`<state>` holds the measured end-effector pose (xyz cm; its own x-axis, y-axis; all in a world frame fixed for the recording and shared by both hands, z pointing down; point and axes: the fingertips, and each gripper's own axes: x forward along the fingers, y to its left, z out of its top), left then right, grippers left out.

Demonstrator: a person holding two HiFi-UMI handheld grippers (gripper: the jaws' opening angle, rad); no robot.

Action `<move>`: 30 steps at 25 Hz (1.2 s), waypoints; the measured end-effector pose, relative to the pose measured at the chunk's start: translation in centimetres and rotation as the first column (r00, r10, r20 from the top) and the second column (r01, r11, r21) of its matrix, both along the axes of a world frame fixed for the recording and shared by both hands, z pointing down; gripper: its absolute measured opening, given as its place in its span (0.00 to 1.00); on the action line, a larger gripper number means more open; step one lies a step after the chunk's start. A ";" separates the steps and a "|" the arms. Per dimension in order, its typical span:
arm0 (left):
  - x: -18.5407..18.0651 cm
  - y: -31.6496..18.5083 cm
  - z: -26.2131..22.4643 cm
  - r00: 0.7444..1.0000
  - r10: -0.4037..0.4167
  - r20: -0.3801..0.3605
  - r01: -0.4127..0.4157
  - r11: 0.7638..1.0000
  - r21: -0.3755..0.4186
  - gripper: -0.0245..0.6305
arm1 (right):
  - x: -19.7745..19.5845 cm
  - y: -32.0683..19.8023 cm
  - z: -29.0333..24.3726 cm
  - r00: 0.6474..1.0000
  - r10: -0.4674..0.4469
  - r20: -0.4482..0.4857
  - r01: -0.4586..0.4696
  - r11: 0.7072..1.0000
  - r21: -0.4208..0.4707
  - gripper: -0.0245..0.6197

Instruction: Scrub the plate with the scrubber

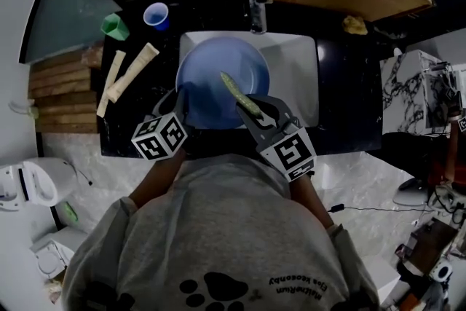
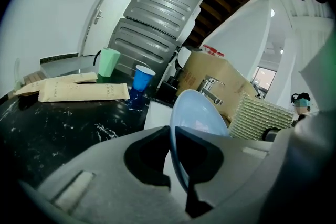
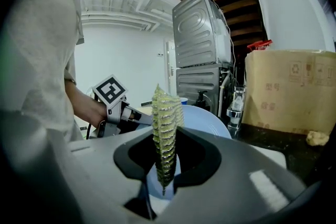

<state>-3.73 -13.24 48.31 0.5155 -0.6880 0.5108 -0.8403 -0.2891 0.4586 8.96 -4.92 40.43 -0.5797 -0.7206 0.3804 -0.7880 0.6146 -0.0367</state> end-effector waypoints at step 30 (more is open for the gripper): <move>9.1 -4.4 8.9 0.989 0.149 0.002 -0.146 0.971 -0.192 0.07 | 5.6 -5.0 7.9 0.990 0.137 0.017 -0.132 0.977 -0.165 0.15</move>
